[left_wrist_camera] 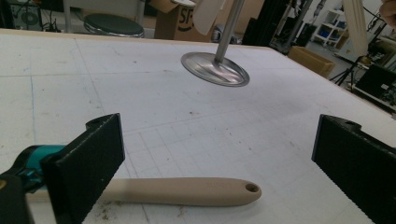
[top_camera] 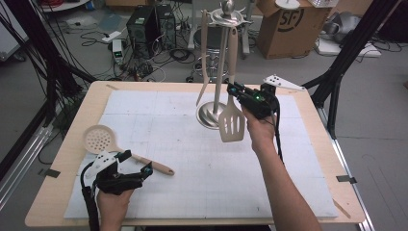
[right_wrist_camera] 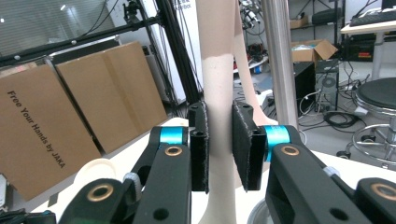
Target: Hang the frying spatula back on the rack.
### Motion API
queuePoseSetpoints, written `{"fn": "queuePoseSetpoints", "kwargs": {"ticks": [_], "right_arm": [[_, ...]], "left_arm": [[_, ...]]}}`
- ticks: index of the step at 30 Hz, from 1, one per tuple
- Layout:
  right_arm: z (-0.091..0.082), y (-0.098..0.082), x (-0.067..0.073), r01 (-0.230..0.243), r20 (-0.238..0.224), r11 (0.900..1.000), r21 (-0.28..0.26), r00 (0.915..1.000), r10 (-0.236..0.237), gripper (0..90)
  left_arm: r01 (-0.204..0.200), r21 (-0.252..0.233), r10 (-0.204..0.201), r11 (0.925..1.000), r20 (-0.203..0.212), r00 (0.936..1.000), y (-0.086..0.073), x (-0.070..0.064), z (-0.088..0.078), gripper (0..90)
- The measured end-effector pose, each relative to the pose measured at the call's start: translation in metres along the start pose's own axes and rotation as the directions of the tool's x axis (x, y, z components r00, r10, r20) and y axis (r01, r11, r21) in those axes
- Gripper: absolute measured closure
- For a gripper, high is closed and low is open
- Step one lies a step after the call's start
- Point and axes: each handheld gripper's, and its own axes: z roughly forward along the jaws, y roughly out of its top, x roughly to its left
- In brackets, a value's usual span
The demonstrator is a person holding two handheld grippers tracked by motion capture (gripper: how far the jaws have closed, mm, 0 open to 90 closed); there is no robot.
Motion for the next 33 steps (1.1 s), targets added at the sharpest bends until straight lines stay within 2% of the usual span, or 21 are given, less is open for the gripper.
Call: {"fn": "queuePoseSetpoints", "kwargs": {"ticks": [3,5,6,7,10,14,17,19,20,22,25,26,30,33], "right_arm": [[0.001,0.000,0.002,0.031,0.026,1.000,0.002,0.9992,-0.031,73.9],[0.003,-0.002,0.001,0.040,0.046,0.999,0.031,0.9981,-0.042,53.0],[0.004,-0.003,0.000,0.035,0.072,0.999,0.040,0.9967,-0.038,48.5],[0.003,-0.005,-0.001,0.025,0.082,0.999,0.033,0.9963,-0.028,48.3],[-0.001,-0.006,-0.006,-0.013,0.073,1.000,-0.014,0.9972,0.014,46.9],[-0.008,-0.002,-0.009,-0.040,0.040,0.995,-0.093,0.9983,0.044,50.0],[-0.013,0.001,-0.011,-0.072,0.006,0.984,-0.163,0.9973,0.073,49.6],[-0.015,0.003,-0.016,-0.146,-0.073,0.968,-0.204,0.9884,0.133,49.3],[-0.015,0.004,-0.018,-0.159,-0.083,0.963,-0.218,0.9861,0.144,48.8],[-0.016,0.009,-0.017,-0.134,-0.078,0.960,-0.245,0.9900,0.118,46.5],[-0.014,0.018,-0.014,-0.091,-0.023,0.950,-0.298,0.9958,0.088,44.9],[-0.012,0.021,-0.013,-0.085,-0.020,0.945,-0.316,0.9963,0.083,43.8],[-0.007,0.032,-0.009,-0.064,-0.013,0.941,-0.331,0.9979,0.063,41.8],[-0.003,0.039,-0.008,-0.063,-0.016,0.938,-0.342,0.9980,0.061,46.7]], "left_arm": [[-0.001,0.000,0.001,1.0000,0.000,1.0000,0.000,0.000,0.000,3.0],[-0.002,-0.003,0.002,1.0000,0.002,1.0000,0.000,0.000,0.000,3.0],[-0.002,-0.004,0.002,1.0000,0.002,1.0000,0.000,0.000,0.000,3.0],[-0.002,-0.004,0.002,1.0000,0.002,1.0000,0.000,0.000,0.000,3.1],[-0.002,-0.002,0.002,1.0000,0.002,1.0000,0.000,-0.001,0.001,3.0],[-0.003,-0.003,0.003,1.0000,0.010,0.9999,0.000,-0.001,0.001,3.0],[-0.012,-0.005,0.012,0.9999,0.019,0.9997,0.001,-0.001,0.001,3.0],[-0.009,-0.004,0.009,1.0000,0.021,0.9997,0.000,-0.001,0.003,3.0],[-0.012,0.000,0.012,0.9999,0.023,0.9997,0.000,-0.001,0.003,3.0],[-0.008,-0.004,0.009,1.0000,0.022,0.9997,0.000,0.000,0.003,3.0],[-0.005,-0.008,0.005,1.0000,0.025,0.9997,0.000,0.001,0.003,3.0],[-0.006,-0.006,0.006,1.0000,0.023,0.9997,0.001,0.001,0.004,3.0],[-0.012,-0.003,0.012,0.9999,0.030,0.9995,0.001,0.001,0.005,3.0],[-0.012,-0.004,0.012,0.9999,0.035,0.9993,0.001,0.000,0.007,3.0]]}}
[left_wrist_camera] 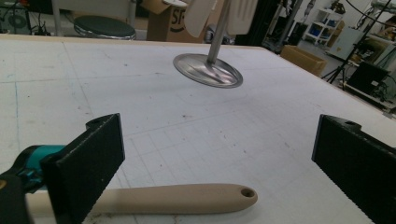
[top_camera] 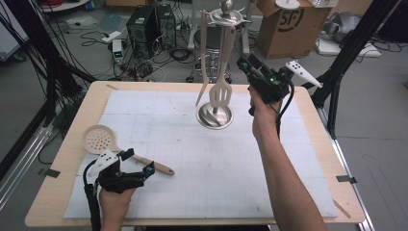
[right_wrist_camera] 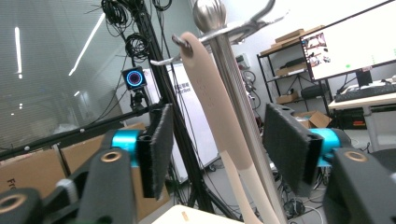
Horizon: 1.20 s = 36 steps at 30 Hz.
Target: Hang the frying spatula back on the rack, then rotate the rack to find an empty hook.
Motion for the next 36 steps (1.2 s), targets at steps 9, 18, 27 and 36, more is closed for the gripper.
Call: {"fn": "queuePoseSetpoints", "kwargs": {"ticks": [9,18,27,36], "right_arm": [[0.015,0.003,0.002,-0.046,0.001,0.998,-0.034,0.9990,0.046,56.5],[0.017,0.009,-0.003,-0.074,0.016,0.995,-0.064,0.9970,0.075,60.3],[0.038,0.025,0.000,-0.039,0.023,0.997,-0.066,0.9989,0.040,89.4],[0.053,0.021,-0.009,-0.057,0.054,0.997,-0.059,0.9967,0.060,89.4]], "left_arm": [[-0.005,-0.001,0.005,1.0000,0.009,0.9999,0.001,-0.001,0.004,3.0],[-0.013,0.001,0.013,0.9999,0.009,0.9999,0.001,-0.003,0.003,3.0],[-0.012,0.001,0.012,0.9999,0.010,0.9999,0.001,-0.003,0.004,3.0],[-0.012,0.004,0.012,0.9999,0.018,0.9998,0.001,-0.004,0.006,3.0]]}}
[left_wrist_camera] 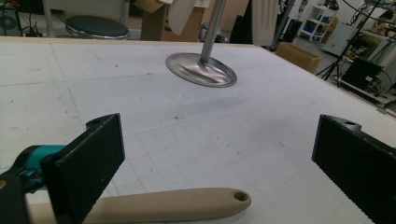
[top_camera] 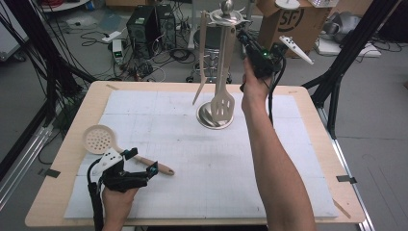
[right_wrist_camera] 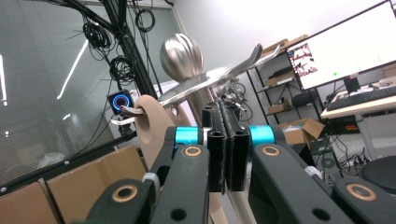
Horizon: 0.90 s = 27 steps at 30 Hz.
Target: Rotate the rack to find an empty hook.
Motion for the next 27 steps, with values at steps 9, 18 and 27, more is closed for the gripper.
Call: {"fn": "queuePoseSetpoints", "kwargs": {"ticks": [9,18,27], "right_arm": [[0.003,-0.009,0.016,0.005,0.022,1.000,0.002,0.9997,-0.005,89.5],[0.010,-0.022,0.033,0.000,0.015,1.000,0.029,0.9999,-0.001,89.5],[0.017,-0.027,0.046,0.032,0.010,0.998,0.059,0.9994,-0.033,89.5]], "left_arm": [[0.001,-0.003,-0.001,1.0000,0.003,1.0000,0.000,-0.001,0.001,3.0],[0.000,0.002,0.000,1.0000,0.009,1.0000,0.000,-0.003,0.002,3.0],[-0.003,0.006,0.003,1.0000,0.001,1.0000,0.000,-0.004,0.003,3.0]]}}
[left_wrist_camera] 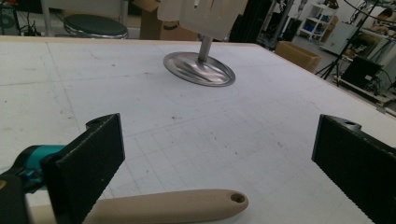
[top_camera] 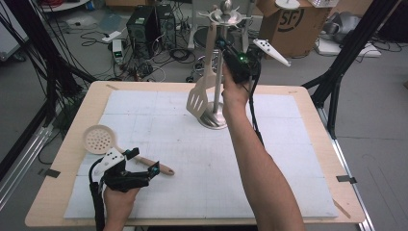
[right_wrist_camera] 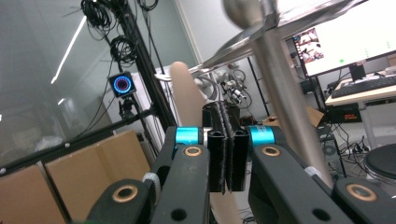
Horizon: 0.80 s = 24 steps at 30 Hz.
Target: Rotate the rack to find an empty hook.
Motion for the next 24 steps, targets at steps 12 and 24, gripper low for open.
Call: {"fn": "queuePoseSetpoints", "kwargs": {"ticks": [12,24], "right_arm": [[-0.019,0.013,-0.016,0.010,0.031,1.000,-0.020,0.9995,-0.010,89.5],[-0.033,0.033,-0.029,-0.025,0.030,0.997,-0.079,0.9992,0.027,89.5]], "left_arm": [[0.001,-0.010,-0.001,1.0000,-0.006,1.0000,0.000,0.001,-0.004,3.0],[0.007,0.002,-0.007,1.0000,-0.010,0.9999,0.000,0.001,-0.003,3.0]]}}
